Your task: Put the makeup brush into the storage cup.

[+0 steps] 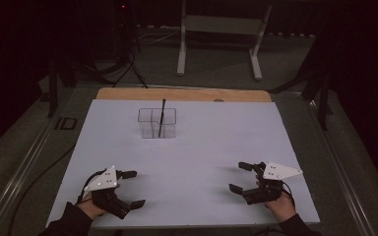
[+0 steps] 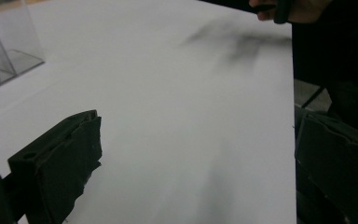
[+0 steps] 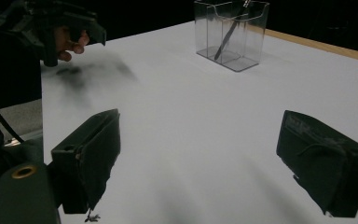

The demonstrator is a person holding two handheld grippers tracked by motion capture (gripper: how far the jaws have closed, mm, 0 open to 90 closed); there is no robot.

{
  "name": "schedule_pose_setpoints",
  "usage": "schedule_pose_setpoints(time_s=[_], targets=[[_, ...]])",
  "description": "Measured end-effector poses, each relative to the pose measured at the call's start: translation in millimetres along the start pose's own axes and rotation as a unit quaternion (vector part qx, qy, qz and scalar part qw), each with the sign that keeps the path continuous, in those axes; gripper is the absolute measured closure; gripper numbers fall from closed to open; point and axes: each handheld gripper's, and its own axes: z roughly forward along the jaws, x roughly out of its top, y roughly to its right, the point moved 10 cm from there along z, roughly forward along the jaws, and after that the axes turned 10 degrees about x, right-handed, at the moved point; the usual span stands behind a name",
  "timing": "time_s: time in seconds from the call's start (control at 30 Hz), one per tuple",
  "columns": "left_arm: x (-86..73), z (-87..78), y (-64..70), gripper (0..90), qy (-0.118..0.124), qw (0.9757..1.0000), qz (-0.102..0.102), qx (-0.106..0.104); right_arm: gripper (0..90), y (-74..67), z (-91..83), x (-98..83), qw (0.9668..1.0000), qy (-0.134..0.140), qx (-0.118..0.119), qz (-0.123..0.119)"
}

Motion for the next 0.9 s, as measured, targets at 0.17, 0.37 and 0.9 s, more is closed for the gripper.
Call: schedule_pose_setpoints(time_s=[0.17, 0.37, 0.9], targets=[[-0.8, -1.1, -4.7, 2.1, 0.017, 0.9997, -0.005, 0.015, 13.7, -0.7, 1.6, -2.4, 1.0, -0.01, 0.002, 0.0], [-4.2, 0.5, -6.4, 2.1, 0.025, 0.9993, 0.001, 0.027, 13.7, 0.2, 3.5, -6.8, 0.9997, -0.023, 0.001, 0.001], [-4.4, -0.8, -6.6, 2.1, 0.038, 0.9988, -0.003, 0.031, 13.7, 1.3, 5.9, -9.6, 0.9995, -0.031, 0.003, 0.009]])
